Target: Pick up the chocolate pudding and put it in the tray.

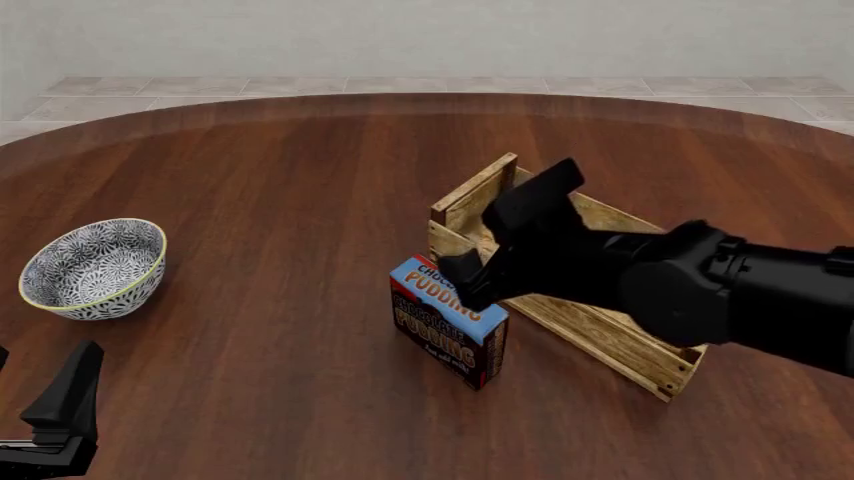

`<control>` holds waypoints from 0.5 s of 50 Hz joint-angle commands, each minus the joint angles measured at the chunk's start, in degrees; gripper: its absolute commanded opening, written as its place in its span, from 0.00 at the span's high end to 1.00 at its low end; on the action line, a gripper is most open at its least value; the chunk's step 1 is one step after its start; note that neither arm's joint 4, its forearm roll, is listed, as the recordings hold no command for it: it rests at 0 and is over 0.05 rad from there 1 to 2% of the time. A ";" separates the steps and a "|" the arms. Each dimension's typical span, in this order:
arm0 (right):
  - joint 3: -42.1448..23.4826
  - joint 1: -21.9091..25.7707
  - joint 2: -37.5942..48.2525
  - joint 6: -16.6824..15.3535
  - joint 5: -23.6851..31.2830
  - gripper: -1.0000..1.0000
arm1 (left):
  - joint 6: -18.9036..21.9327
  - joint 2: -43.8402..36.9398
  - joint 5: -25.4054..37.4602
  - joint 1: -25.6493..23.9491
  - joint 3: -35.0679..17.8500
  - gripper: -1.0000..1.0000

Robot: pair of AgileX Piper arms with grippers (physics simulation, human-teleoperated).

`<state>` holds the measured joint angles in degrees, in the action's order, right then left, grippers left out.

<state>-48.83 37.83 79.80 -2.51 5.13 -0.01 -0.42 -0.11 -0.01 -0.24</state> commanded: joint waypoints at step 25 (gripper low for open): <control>1.25 -0.62 4.71 0.67 -3.12 0.00 | 0.00 0.00 0.00 0.00 0.00 0.00</control>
<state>-47.83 37.32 83.40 -1.89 2.78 -0.01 -0.42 -0.11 -0.01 -0.25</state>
